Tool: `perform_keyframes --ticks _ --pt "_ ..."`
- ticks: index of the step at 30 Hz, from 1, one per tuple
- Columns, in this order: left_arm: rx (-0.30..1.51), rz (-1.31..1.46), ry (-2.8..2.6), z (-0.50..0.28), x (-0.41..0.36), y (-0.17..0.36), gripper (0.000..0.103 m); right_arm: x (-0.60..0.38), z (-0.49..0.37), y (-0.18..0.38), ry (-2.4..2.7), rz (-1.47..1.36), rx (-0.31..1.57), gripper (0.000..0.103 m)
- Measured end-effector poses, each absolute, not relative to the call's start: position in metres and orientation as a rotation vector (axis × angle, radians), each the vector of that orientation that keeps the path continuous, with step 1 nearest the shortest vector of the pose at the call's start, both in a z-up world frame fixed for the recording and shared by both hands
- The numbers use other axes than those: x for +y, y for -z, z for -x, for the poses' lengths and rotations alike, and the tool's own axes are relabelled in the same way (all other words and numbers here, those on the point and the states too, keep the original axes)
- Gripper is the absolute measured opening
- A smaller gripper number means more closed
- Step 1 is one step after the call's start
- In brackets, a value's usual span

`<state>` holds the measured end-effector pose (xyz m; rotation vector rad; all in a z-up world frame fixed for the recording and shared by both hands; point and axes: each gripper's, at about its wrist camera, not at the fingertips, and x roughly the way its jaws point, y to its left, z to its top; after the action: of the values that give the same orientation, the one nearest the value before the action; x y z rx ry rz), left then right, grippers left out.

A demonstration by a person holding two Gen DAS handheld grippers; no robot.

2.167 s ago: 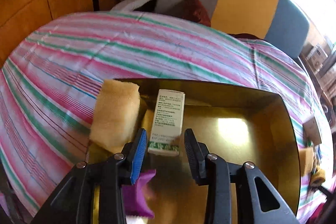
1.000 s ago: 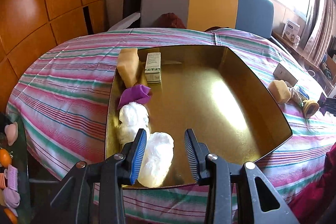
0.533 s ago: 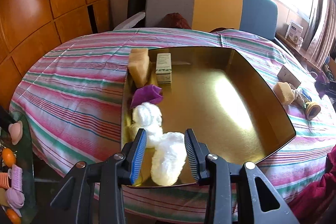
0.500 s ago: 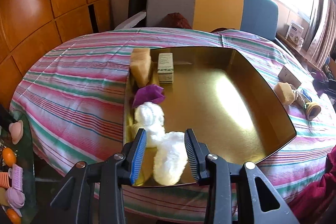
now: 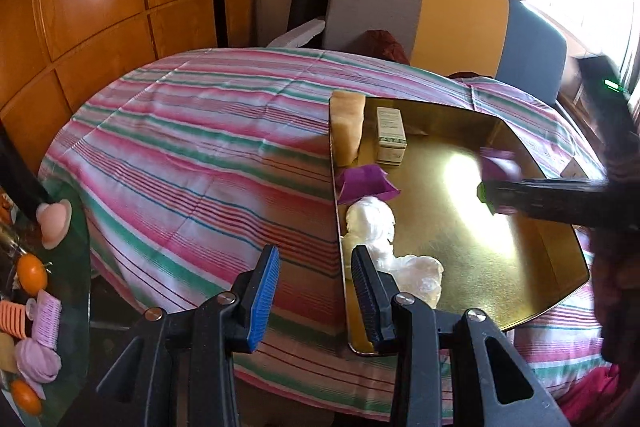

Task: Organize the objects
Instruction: 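Carry the purple packet into the gold tray and open the right tool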

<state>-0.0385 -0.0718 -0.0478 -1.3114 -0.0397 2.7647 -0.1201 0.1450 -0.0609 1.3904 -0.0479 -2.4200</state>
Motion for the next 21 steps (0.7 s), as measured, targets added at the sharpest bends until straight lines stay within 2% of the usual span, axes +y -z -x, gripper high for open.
perform_keyframes --ticks 6,11,18,21 --pt "-0.089 1.352 -2.742 0.043 -0.078 0.058 0.037 0.085 0.166 0.095 2.328 -1.489 -0.007 0.033" --pt "-0.119 1.352 -2.748 0.044 -0.083 0.057 0.037 0.070 0.182 0.105 2.317 -1.496 -0.050 0.040" --pt "-0.102 1.333 -2.766 0.042 -0.081 0.053 0.037 0.086 0.169 0.092 2.336 -1.419 -0.132 0.067" --pt "-0.079 1.311 -2.769 0.039 -0.077 0.049 0.037 0.097 0.156 0.081 2.352 -1.381 -0.160 0.070"
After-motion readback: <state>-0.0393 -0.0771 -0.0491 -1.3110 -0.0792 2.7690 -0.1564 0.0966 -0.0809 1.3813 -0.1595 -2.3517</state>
